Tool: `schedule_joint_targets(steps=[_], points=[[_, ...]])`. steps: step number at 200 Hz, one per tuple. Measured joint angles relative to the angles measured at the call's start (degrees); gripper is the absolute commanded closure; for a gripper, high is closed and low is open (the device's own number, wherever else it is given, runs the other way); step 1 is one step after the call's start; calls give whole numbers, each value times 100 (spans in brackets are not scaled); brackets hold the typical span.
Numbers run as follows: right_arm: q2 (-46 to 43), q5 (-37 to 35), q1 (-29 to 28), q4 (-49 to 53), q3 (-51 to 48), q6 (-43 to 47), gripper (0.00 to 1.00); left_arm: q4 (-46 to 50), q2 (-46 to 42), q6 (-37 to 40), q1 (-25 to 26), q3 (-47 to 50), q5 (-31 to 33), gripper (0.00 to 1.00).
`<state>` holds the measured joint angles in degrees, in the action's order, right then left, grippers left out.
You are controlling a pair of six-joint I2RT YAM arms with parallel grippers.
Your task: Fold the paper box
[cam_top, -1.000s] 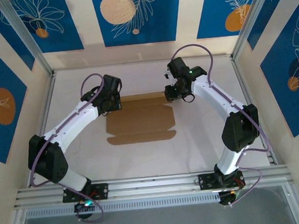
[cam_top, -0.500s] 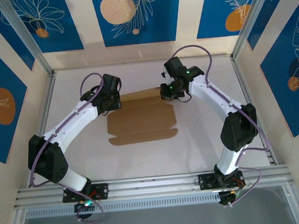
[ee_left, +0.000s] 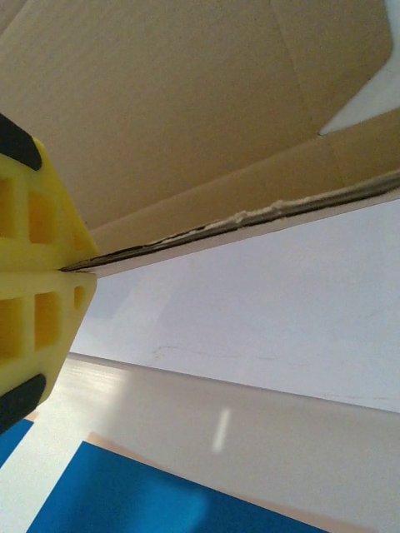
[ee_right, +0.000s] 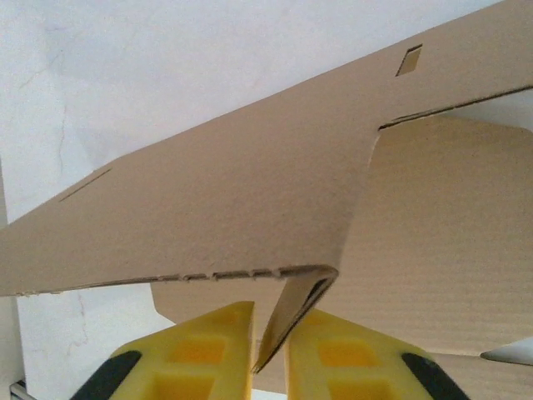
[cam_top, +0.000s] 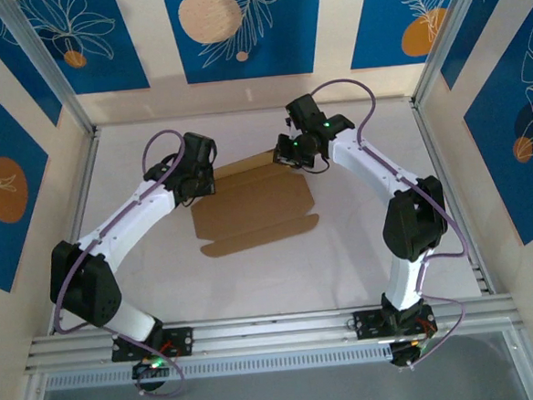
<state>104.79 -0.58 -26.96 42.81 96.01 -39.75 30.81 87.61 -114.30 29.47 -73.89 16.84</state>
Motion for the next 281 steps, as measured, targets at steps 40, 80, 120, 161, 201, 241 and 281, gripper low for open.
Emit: schedule_joint_targets(steps=[40, 80, 120, 161, 201, 241, 281], points=[[-153, 11, 125, 0, -136, 175, 47, 415, 44, 103, -57, -221, -33, 100], [-1261, -223, 389, 28, -861, 715, 39, 1200, 264, 330, -420, -960, -262, 100], [-2452, -365, 538, -166, -1794, 1084, 56, 1856, 713, 457, -647, -1838, -339, 100], [-2358, 85, 603, -577, -2730, 975, 65, 2004, 1213, 367, -879, -2031, -573, 100], [-1257, 369, 647, -1191, -2721, 658, 59, 2159, 1718, 323, -1204, -2306, -765, 100], [-621, 402, 627, -1818, -2621, 446, 50, 2212, 1910, 376, -1325, -2524, -938, 100], [-1095, 192, 457, -1923, -2507, 426, 46, 2216, 1873, 501, -1325, -2522, -992, 100]])
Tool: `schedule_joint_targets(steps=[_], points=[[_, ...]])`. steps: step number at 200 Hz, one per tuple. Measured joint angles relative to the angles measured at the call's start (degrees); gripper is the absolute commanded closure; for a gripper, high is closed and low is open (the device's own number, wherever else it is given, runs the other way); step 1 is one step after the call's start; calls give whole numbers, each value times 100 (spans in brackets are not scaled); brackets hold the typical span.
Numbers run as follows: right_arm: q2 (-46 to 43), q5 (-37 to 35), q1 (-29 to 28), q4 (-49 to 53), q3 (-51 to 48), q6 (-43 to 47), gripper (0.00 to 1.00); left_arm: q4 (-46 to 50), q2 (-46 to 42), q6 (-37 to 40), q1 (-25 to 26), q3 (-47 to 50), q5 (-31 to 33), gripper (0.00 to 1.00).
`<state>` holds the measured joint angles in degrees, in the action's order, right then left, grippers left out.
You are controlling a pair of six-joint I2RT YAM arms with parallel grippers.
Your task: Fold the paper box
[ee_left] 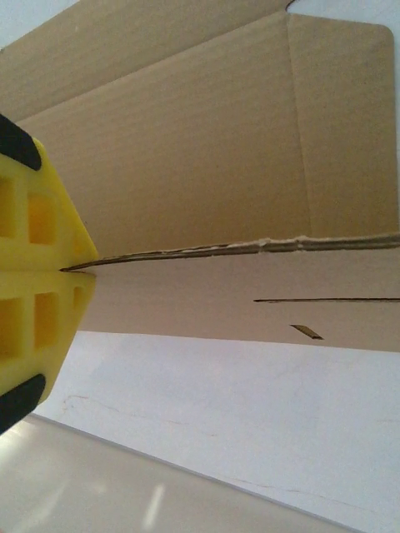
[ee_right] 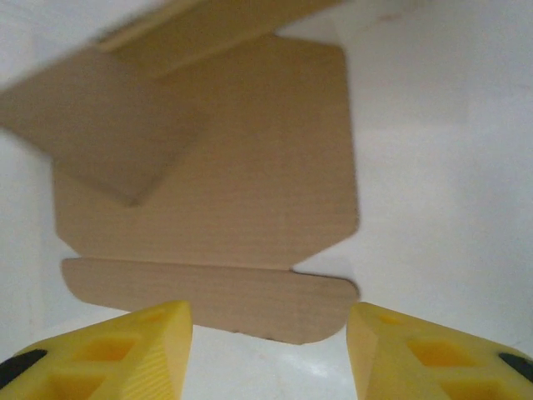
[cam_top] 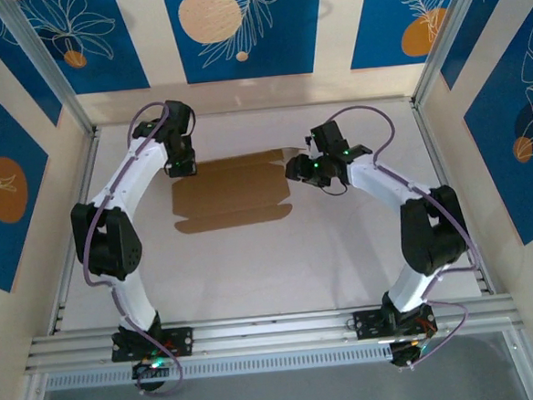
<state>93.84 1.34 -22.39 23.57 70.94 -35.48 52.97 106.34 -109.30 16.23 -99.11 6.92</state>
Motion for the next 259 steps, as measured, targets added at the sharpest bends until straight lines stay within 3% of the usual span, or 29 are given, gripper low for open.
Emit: schedule_joint_targets(steps=[41, 60, 94, 132, 169, 194, 205, 221, 242, 259], points=[[-505, -245, -496, 400, 1178, 612, 41, 4, -358, -11, 28, 133, -76, 100], [-485, -269, -752, 404, 1661, 1967, 38, 50, -520, -24, 59, 136, -92, 100], [-173, -120, -1034, 455, 1694, 4557, 28, 155, -732, -33, 122, 234, -94, 100], [678, 151, -896, 684, 2000, 6153, 29, 153, -763, -72, 153, 417, -138, 100], [1419, 205, -874, 957, 2693, 7071, 40, 103, -782, -72, 153, 531, -221, 99], [1624, 216, -979, 1067, 2782, 7558, 66, 0, -782, -44, 153, 566, -313, 96], [1716, 236, -1023, 1150, 2824, 7801, 80, -44, -782, 28, 153, 575, -378, 88], [1805, 299, -1047, 1311, 2887, 7917, 90, -79, -782, 122, 153, 577, -448, 75], [1805, 363, -1023, 1443, 3095, 8091, 95, -153, -787, 295, 153, 577, -549, 56], [1766, 522, -955, 1596, 3182, 8161, 95, -142, -841, 498, 153, 575, -546, 48]])
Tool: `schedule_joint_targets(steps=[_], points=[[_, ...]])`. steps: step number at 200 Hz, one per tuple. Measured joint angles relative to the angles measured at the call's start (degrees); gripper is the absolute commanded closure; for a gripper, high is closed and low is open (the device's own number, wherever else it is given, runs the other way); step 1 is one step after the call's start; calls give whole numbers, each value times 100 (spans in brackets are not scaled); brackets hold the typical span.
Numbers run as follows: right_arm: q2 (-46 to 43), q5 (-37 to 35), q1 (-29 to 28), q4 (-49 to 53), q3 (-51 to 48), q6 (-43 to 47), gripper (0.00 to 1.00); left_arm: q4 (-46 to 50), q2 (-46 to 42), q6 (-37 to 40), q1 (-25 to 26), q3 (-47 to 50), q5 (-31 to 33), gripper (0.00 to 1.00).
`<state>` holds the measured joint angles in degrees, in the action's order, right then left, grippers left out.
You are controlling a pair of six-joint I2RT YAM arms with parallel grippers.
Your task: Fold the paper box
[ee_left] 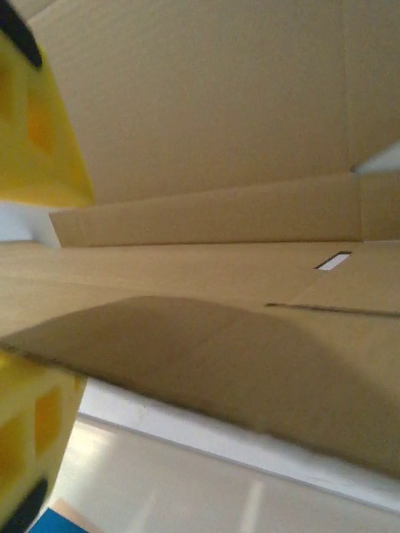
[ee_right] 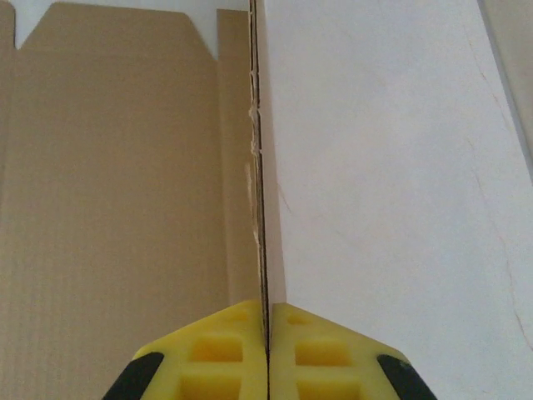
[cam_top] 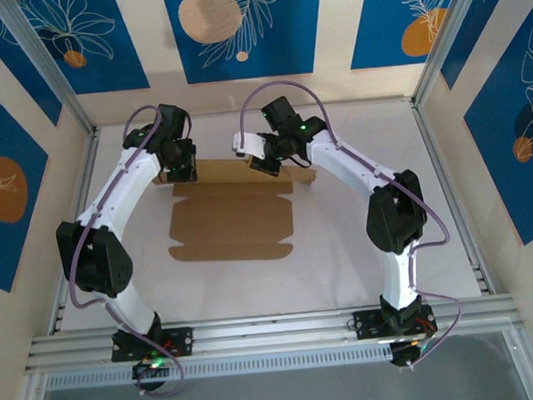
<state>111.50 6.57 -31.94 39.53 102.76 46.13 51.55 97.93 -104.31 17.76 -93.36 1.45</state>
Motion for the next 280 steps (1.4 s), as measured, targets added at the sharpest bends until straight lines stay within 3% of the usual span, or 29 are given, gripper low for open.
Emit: schedule_joint_targets(steps=[20, 46, 78, 144, 188, 229, 243, 280], points=[[-94, 251, 87, 240, 4, 61, 96, -11, -184, 149, 0, 57, -17, 44], [-264, 527, 153, 542, 4, 168, 96, -162, -557, 245, 0, 367, -190, 47], [-382, 715, 155, 765, 4, 225, 99, -474, -590, 372, 9, 619, -411, 58], [-315, 870, 280, 1163, 4, 186, 100, -992, -562, 584, 175, 949, -525, 92], [-85, 881, 319, 1447, 149, 186, 100, -1582, -614, 505, 186, 1532, -684, 93], [0, 1178, 356, 1447, 205, 28, 55, -1958, -597, 529, 212, 1722, -756, 100], [7, 1519, 372, 1401, 236, -133, 48, -1982, -522, 525, 271, 1751, -848, 100], [-144, 2710, 695, 1095, 341, -1073, 43, -1974, -356, 374, 317, 1674, -892, 100]])
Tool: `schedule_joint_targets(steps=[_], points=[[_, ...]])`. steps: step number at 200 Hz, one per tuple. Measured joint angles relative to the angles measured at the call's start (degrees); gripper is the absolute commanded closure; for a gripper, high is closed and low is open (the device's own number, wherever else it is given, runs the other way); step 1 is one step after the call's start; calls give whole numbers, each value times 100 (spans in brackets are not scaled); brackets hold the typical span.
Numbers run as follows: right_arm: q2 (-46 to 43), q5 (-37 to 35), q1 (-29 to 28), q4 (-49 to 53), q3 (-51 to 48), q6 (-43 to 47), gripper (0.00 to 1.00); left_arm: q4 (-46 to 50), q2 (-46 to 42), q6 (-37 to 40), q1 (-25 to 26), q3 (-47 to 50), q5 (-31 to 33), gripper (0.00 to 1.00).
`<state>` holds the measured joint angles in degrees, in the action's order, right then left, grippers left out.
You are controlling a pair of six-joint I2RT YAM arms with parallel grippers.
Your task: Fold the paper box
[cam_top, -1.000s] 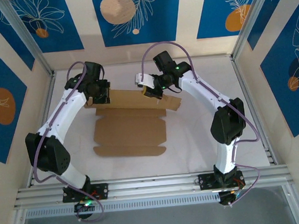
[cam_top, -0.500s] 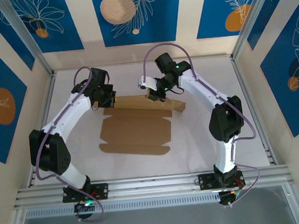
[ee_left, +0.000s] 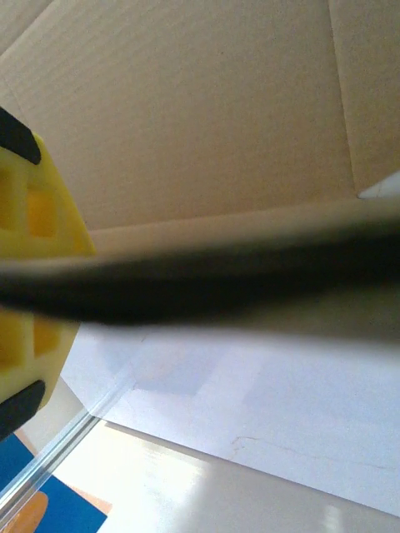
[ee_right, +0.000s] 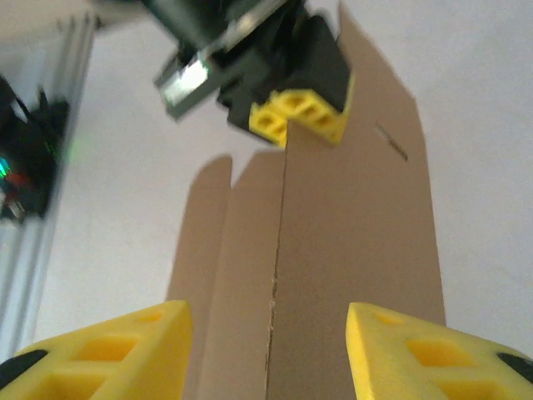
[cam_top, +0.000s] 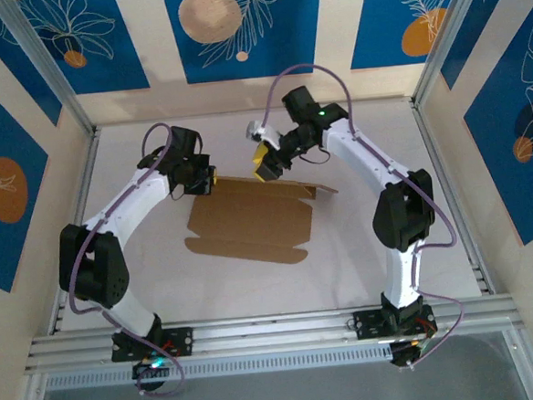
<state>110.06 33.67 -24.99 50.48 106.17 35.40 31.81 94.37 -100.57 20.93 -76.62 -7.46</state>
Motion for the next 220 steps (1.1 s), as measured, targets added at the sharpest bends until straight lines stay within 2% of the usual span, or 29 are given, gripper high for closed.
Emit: schedule_joint_targets(steps=[17, 43, 58, 79, 98, 132, 153, 166, 192, 220], points=[[-271, 297, 321, -402, -17, -752, 43, 181, 59, -81, 0, -208, 50, 100], [-824, 332, 719, -1054, -17, -2367, 56, 638, 96, -186, 0, -664, 216, 100], [-1027, 229, 780, -1095, 101, -3008, 52, 772, 96, -264, 11, -826, 302, 100], [-1167, -400, 494, -1014, 177, -3451, 44, 890, 96, -341, 33, -905, 372, 100], [-1213, -1145, 173, -929, 111, -4157, 45, 990, 94, -411, 59, -905, 455, 100], [-1235, -1952, 133, -671, -107, -6854, 50, 1008, 28, -564, 87, -785, 501, 100], [-1390, -2041, 175, -632, -463, -8264, 50, 1008, 20, -605, 98, -756, 501, 100], [-1458, -2205, 136, -566, -527, -8338, 47, 984, 17, -603, 101, -710, 501, 100], [-1497, -2621, 46, -577, -409, -7114, 46, 507, -28, -369, 125, -437, 590, 100], [-1451, -2382, 280, -533, -389, -6083, 44, -1781, -166, 275, 247, 649, 632, 100]])
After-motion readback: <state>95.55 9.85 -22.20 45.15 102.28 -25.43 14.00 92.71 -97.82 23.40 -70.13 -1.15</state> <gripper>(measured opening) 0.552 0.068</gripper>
